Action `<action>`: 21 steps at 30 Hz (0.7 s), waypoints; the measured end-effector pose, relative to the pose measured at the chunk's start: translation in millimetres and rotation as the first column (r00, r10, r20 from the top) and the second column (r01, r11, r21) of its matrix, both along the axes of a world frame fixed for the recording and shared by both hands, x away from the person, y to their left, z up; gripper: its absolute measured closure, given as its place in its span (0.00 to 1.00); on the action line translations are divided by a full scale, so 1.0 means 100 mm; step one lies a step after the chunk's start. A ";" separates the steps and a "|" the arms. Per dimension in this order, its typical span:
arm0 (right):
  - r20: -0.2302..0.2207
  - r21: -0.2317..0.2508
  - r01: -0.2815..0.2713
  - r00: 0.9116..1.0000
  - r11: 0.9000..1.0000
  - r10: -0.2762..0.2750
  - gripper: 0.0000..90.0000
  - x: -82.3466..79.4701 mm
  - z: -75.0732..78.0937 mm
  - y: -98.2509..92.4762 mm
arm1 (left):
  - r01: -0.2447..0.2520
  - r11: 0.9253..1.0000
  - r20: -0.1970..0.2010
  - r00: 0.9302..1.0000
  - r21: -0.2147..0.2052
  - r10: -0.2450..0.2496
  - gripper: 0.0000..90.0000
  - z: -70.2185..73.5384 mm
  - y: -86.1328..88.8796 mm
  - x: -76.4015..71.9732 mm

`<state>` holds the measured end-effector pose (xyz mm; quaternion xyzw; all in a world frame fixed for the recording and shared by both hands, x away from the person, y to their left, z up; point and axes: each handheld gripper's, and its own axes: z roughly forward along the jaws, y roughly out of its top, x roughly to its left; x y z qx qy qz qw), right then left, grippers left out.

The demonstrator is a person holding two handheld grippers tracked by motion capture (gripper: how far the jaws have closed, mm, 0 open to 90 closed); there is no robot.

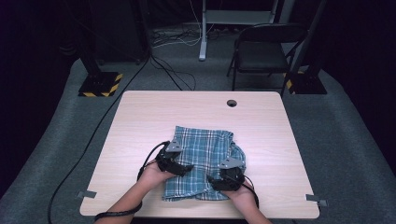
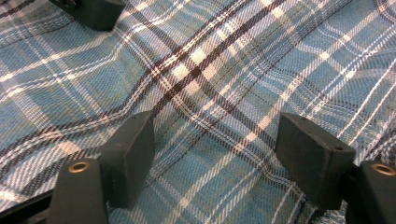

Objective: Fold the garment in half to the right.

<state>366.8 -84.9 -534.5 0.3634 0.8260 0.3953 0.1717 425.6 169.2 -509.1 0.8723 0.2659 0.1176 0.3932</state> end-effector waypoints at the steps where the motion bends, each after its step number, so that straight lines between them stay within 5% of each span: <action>1: 0.000 0.000 -0.004 1.000 1.000 0.004 0.30 0.00 0.00 0.00 | 0.001 1.000 0.000 1.000 0.000 -0.001 0.11 -0.01 0.00 0.00; 5: 0.000 -0.014 -0.031 1.000 0.999 0.031 0.28 0.00 0.07 -0.02 | -0.005 1.000 -0.001 1.000 0.003 0.005 0.12 -0.03 0.00 0.00; 11: 0.091 0.050 -0.045 0.995 0.998 0.040 0.25 -0.01 0.35 -0.14 | -0.009 1.000 0.003 1.000 0.003 0.009 0.11 -0.04 -0.02 0.00; 16: 0.079 0.066 -0.049 0.996 0.997 0.043 0.23 0.07 0.33 -0.12 | -0.015 1.000 0.011 1.000 0.005 0.015 0.11 -0.05 -0.03 -0.01; 21: 0.077 0.018 -0.104 0.992 0.994 0.102 0.22 0.12 0.27 0.02 | -0.026 1.000 0.016 1.000 -0.010 0.026 0.11 -0.06 -0.01 -0.03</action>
